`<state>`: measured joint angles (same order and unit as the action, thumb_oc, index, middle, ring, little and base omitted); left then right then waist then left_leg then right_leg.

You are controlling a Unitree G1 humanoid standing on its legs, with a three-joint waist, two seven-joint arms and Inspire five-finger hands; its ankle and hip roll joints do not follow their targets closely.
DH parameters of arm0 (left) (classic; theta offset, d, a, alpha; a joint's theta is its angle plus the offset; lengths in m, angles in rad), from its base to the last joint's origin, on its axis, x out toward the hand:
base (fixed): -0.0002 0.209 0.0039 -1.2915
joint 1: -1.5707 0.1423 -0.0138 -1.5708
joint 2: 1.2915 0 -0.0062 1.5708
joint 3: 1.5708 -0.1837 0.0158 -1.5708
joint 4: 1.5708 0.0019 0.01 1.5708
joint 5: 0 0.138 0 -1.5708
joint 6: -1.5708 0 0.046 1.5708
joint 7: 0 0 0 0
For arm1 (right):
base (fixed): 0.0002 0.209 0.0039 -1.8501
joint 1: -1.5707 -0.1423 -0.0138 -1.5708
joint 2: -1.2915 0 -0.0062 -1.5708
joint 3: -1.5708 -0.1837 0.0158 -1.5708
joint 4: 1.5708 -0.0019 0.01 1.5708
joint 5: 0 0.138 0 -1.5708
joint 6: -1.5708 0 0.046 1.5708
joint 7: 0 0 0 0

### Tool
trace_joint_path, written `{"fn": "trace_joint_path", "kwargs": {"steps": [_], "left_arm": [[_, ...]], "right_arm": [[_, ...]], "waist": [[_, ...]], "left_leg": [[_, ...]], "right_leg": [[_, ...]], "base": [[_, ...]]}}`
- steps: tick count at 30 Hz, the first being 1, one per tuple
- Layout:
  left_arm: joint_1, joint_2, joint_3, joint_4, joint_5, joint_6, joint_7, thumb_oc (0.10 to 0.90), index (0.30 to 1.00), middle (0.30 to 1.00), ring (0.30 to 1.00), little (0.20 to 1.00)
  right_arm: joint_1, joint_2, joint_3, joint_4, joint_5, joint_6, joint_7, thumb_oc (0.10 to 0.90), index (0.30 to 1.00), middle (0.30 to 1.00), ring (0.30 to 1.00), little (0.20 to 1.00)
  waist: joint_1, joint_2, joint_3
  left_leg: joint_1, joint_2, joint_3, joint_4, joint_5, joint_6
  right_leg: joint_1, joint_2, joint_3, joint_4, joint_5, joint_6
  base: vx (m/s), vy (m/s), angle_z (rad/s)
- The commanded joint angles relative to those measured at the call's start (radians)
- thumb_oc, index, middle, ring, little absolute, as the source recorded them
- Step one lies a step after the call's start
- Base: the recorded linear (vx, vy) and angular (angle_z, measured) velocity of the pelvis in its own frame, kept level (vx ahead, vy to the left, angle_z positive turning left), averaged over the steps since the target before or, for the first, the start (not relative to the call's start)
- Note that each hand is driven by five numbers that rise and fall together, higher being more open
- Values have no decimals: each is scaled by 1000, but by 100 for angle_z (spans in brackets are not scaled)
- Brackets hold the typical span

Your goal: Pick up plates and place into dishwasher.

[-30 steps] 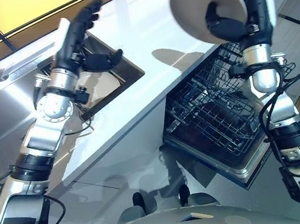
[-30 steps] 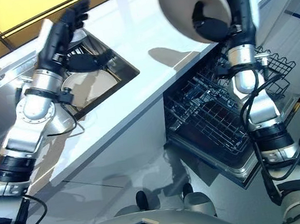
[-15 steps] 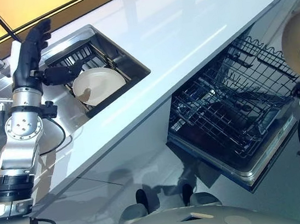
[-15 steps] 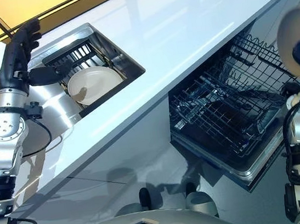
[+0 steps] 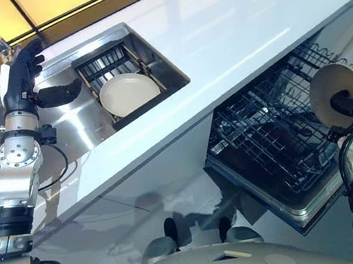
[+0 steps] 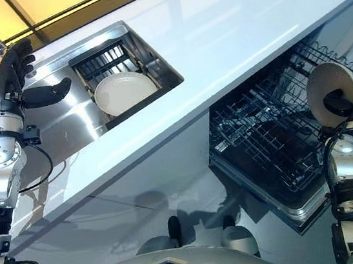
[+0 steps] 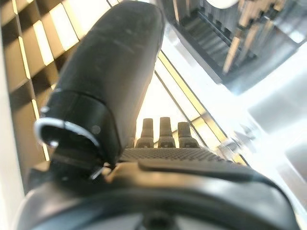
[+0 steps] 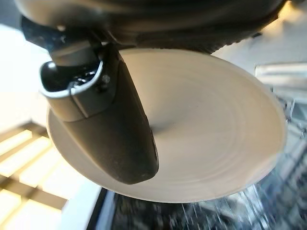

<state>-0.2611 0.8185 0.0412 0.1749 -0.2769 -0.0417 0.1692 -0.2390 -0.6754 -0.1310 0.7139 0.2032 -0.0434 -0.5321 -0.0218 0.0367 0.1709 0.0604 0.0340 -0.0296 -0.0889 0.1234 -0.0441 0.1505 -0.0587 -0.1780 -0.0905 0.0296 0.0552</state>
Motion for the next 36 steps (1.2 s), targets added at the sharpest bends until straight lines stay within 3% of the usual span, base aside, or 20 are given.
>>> {"fn": "trace_joint_path", "kwargs": {"steps": [1,7,14,19,20,21,32,36], "left_arm": [[-73,112,71,-23,-20,-69,45,800,900,900,900,900],[-65,134,89,-26,-30,-71,34,800,900,900,900,900],[-74,158,104,-30,-59,-78,15,800,900,900,900,900],[-99,172,86,-31,-74,-75,-6,800,900,900,900,900],[-103,175,85,-31,-77,-75,-10,800,900,900,900,900],[-108,179,82,-29,-81,-77,-17,800,900,900,900,900],[-93,157,74,-63,-68,-63,-34,800,900,900,900,900],[-72,134,80,-72,-53,-56,-31,800,900,900,900,900]], "right_arm": [[-139,-190,47,-18,-96,-34,-16,100,300,300,300,200],[-166,-239,120,64,-166,56,53,100,300,300,300,200],[-153,-219,190,148,-258,159,165,100,300,300,300,200],[-146,-182,229,243,-238,145,177,100,300,300,300,200],[-143,-180,229,250,-230,142,177,633,756,756,756,733],[-141,-176,229,257,-220,132,175,800,900,900,900,900],[-117,-194,210,90,-215,123,83,800,900,900,900,900],[-114,-203,171,8,-192,92,52,800,900,900,900,900]], "waist": [[30,23,-39],[48,24,-3],[55,23,35],[61,20,53],[62,20,55],[63,18,58],[46,2,47],[34,-1,35]], "left_leg": [[0,-48,3,38,-93,4],[-27,-51,-15,56,-91,-2],[-52,-50,-26,73,-89,-5],[-55,-49,-33,80,-90,-3],[-55,-49,-33,81,-91,-3],[-54,-49,-34,82,-91,-3],[-28,-50,-15,65,-97,1],[-12,-50,2,54,-100,3]], "right_leg": [[-99,72,-6,224,-150,-9],[-115,75,-11,238,-154,-21],[-126,79,-13,242,-153,-31],[-119,85,-13,235,-150,-35],[-118,85,-13,234,-149,-35],[-115,86,-14,231,-147,-35],[-95,98,1,207,-134,-31],[-90,99,8,198,-130,-25]], "base": [[61,-49,28],[27,-46,26],[-9,-40,11],[-7,-42,11],[0,-47,5],[1,-34,4],[-4,6,0],[-29,72,-7]]}}
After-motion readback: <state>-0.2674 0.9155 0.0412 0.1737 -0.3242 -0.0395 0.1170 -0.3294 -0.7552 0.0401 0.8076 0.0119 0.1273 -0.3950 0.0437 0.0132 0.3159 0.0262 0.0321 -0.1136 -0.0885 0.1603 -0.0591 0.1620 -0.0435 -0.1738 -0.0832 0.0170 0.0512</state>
